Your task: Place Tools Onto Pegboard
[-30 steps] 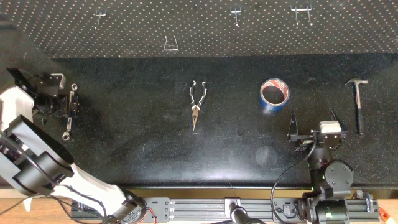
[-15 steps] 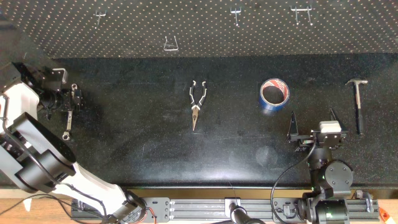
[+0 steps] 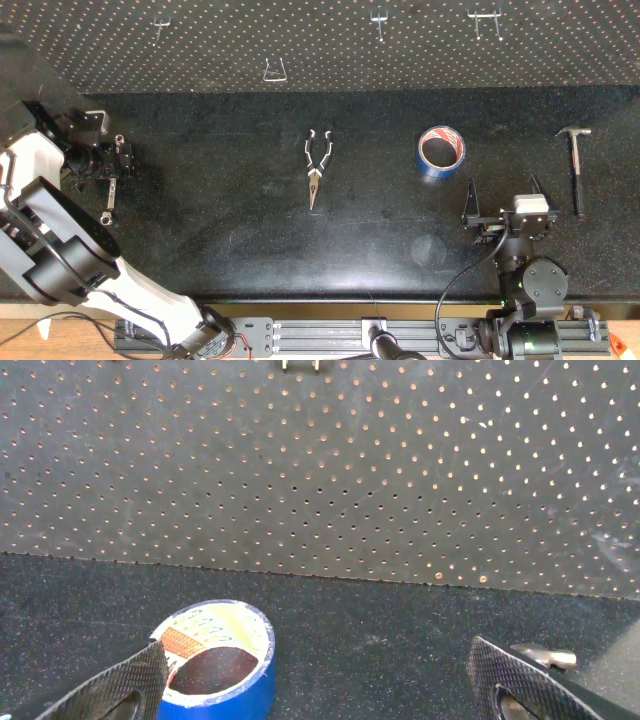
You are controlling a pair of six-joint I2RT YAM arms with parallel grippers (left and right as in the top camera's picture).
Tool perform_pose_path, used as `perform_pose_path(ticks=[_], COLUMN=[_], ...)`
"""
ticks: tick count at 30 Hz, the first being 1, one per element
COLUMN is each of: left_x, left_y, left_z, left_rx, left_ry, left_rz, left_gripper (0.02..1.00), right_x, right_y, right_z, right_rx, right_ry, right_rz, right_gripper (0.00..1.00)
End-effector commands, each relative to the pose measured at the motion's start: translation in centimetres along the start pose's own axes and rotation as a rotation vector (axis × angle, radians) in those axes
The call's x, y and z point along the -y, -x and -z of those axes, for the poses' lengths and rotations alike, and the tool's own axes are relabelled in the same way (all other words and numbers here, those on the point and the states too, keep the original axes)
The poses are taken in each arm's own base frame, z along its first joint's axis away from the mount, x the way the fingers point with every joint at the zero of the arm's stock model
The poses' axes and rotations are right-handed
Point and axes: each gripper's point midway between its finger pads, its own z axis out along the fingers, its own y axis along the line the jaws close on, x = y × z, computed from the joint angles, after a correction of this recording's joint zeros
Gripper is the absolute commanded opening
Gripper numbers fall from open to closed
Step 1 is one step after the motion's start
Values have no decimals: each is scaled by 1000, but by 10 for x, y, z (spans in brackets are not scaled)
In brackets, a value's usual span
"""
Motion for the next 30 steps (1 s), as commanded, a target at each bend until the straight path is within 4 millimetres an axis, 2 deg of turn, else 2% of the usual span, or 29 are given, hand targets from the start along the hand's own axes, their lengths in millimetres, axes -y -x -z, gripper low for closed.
perform_pose_path(ticks=[1,4,5,6,7,13,15,18,21,24,26,28,30], left_x=[1,2,3,3,3,5,6,1,-1,6,20,23,30], left_y=[-4,-6,-6,-7,-7,-6,-4,11,26,26,10,2,14], left_z=[-12,-12,-12,-12,-12,-12,-10,18,66,112,127,127,149], left_rx=[-23,-29,-32,-34,-34,-32,-26,46,147,226,202,175,259], left_ry=[-24,-28,-30,-32,-32,-39,-35,8,70,121,105,90,120], left_rz=[23,24,25,26,26,30,101,110,92,79,75,87,58], left_gripper=[623,316,253,115,29,29,29,29,27,29,25,27,27], right_x=[-3,-3,-3,-3,-3,-3,-3,-3,-3,-3,-3,-3,-3], right_y=[-1,-1,-1,-1,-1,-1,-1,-1,-1,-1,-1,-1,-1], right_z=[0,0,0,0,0,0,0,0,0,0,0,0,0], right_rx=[-2,-2,-1,-2,-1,-1,-2,-2,-2,-2,-2,-2,-2], right_ry=[14,14,14,14,14,14,14,14,14,14,14,14,14], right_rz=[-4,-4,-4,-4,-4,-4,-4,-4,-5,-5,-4,-4,-4], right_gripper=[976,976,974,976,976,976,976,976,976,976,976,976,976])
